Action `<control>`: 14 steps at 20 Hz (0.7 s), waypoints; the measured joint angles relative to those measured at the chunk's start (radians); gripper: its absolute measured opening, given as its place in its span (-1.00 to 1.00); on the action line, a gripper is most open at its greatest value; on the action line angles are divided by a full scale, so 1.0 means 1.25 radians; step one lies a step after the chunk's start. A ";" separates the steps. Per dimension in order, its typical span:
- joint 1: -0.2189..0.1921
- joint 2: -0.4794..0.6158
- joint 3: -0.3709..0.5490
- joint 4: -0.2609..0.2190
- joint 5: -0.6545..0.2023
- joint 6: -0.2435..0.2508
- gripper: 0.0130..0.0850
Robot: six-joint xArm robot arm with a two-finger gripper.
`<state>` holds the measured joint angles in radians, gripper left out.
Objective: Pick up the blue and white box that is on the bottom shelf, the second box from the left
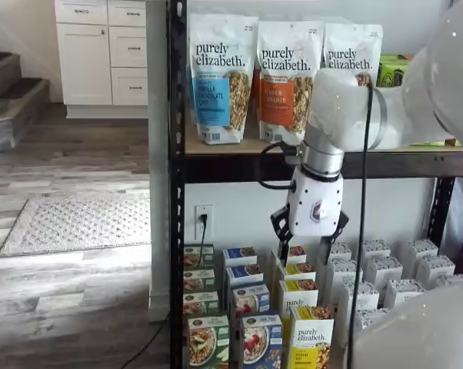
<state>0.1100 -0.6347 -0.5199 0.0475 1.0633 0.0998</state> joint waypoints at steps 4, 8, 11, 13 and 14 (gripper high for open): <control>-0.001 0.037 0.005 -0.002 -0.043 -0.002 1.00; -0.004 0.082 0.009 0.004 -0.089 -0.010 1.00; -0.006 0.118 0.010 0.003 -0.123 -0.013 1.00; -0.009 0.140 0.011 0.003 -0.146 -0.017 1.00; -0.010 0.151 0.012 0.003 -0.159 -0.019 1.00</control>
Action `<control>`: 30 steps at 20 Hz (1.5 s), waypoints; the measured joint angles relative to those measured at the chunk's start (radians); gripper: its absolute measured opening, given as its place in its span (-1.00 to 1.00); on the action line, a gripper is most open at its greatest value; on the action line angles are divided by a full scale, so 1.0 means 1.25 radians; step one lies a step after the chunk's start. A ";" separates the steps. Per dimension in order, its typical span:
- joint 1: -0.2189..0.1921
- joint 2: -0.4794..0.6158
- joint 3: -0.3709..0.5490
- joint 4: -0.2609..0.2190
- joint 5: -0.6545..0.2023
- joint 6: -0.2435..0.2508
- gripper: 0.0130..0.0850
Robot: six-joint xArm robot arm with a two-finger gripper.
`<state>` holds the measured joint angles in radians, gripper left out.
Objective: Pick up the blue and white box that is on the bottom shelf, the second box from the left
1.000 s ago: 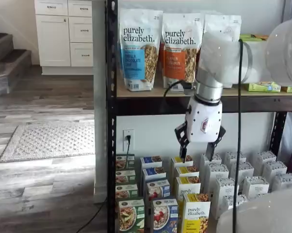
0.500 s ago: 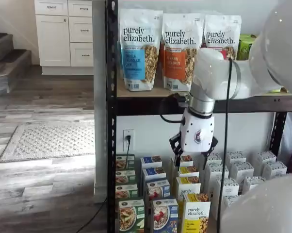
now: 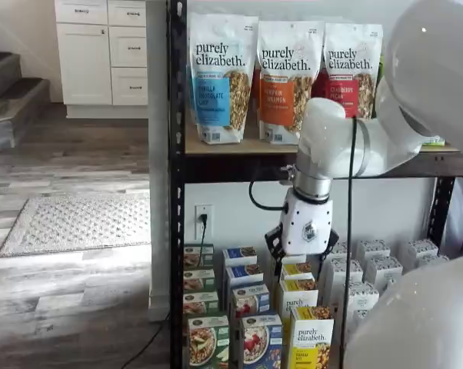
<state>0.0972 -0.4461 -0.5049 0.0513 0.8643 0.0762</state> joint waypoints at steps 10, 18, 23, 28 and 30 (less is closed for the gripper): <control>-0.003 0.110 0.005 0.003 -0.143 -0.012 1.00; 0.020 0.199 -0.009 0.009 -0.230 0.001 1.00; 0.042 0.253 -0.016 0.023 -0.291 0.008 1.00; 0.052 0.314 -0.041 0.030 -0.327 0.011 1.00; 0.053 0.343 -0.057 0.026 -0.344 0.013 1.00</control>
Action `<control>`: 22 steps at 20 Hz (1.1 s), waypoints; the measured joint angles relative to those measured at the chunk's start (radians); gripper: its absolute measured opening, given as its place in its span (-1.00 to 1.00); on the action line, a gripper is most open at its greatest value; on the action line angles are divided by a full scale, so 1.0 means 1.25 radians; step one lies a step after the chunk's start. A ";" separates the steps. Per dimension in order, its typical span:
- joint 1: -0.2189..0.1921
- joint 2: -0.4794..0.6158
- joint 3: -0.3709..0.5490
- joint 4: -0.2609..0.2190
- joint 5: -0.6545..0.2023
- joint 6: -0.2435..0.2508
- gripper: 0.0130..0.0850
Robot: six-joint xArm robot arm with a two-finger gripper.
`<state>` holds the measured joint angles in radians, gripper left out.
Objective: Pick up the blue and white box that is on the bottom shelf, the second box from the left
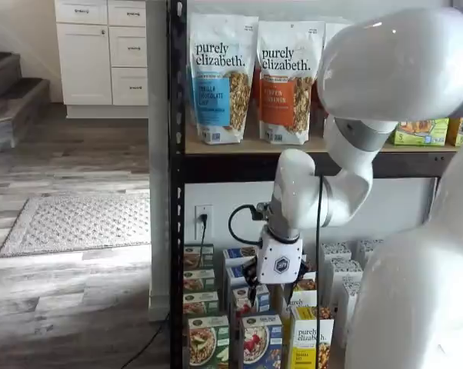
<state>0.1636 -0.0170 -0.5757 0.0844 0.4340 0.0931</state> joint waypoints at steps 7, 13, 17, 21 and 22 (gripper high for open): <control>-0.007 0.082 -0.051 0.010 -0.033 -0.017 1.00; -0.014 0.141 -0.089 0.006 -0.048 -0.023 1.00; -0.021 0.185 -0.114 0.006 -0.061 -0.029 1.00; -0.029 0.218 -0.129 0.004 -0.081 -0.036 1.00; -0.032 0.229 -0.134 -0.004 -0.087 -0.032 1.00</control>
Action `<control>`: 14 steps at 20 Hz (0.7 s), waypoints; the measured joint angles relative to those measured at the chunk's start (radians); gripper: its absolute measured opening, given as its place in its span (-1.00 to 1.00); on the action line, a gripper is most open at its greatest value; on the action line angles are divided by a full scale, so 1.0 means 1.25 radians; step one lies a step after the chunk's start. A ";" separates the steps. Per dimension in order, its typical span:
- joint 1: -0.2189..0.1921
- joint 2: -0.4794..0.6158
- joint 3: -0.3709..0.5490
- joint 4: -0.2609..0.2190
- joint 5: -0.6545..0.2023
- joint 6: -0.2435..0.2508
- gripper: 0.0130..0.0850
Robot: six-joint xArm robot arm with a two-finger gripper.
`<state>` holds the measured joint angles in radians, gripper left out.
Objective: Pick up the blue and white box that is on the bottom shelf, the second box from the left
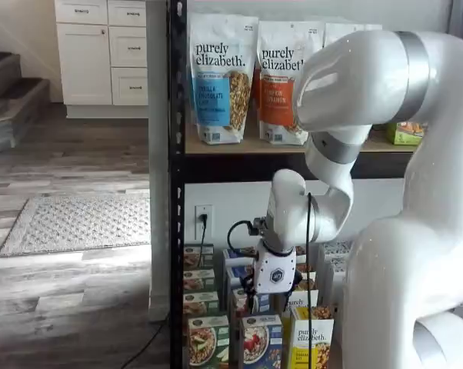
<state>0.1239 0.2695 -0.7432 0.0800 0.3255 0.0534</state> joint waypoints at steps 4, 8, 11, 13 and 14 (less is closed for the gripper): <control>-0.009 0.034 -0.015 -0.030 -0.023 0.019 1.00; -0.016 0.069 -0.035 -0.045 -0.041 0.026 1.00; -0.020 0.098 -0.052 -0.048 -0.058 0.024 1.00; -0.025 0.119 -0.067 -0.050 -0.064 0.021 1.00; -0.027 0.130 -0.074 -0.046 -0.067 0.015 1.00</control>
<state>0.0901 0.4318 -0.8361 0.0226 0.2413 0.0716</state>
